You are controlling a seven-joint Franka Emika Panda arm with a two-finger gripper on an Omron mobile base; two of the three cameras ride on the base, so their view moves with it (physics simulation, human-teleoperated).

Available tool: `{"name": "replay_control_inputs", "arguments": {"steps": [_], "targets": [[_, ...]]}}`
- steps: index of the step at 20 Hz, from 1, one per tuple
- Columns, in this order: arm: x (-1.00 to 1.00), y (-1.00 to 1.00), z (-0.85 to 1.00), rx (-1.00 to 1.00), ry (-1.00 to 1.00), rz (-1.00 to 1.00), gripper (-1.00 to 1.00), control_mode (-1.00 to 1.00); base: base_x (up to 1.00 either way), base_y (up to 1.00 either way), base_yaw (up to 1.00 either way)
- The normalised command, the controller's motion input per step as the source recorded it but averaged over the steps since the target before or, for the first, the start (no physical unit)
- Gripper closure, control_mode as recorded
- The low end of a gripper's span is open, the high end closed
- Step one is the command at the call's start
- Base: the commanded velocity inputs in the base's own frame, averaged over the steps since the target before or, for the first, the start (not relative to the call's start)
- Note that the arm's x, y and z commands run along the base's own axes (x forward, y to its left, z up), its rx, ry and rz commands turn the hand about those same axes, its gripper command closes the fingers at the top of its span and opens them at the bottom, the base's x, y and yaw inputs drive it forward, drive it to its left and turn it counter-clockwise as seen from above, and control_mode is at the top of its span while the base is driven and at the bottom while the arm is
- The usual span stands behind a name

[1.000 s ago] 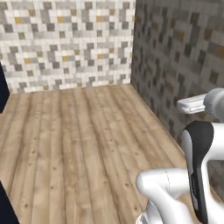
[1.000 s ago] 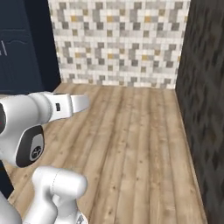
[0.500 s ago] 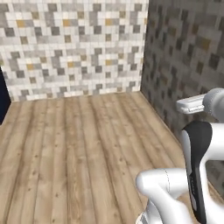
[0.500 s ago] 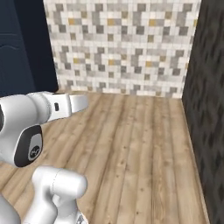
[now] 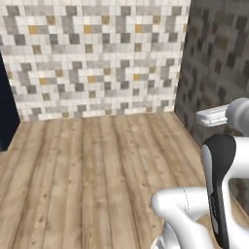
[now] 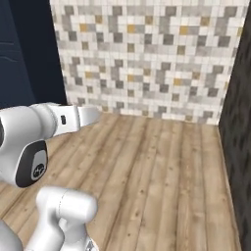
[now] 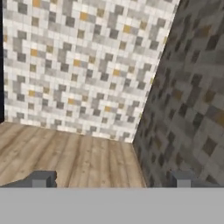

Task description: Open the cabinet directly in front. Then move the liquor and the cup to the dining counter with the jar on it.

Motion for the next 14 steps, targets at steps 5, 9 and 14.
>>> {"name": "replay_control_inputs", "arguments": {"steps": [5,9,14], "targets": [[0.00,0.00,0.00,0.00,0.00,0.00,-1.00,1.00,1.00,0.01,0.37],[0.00,0.00,0.00,0.00,0.00,0.00,-1.00,1.00,1.00,0.00,0.65],[0.00,0.00,0.00,0.00,0.00,0.00,-1.00,1.00,1.00,0.00,0.67]]}}
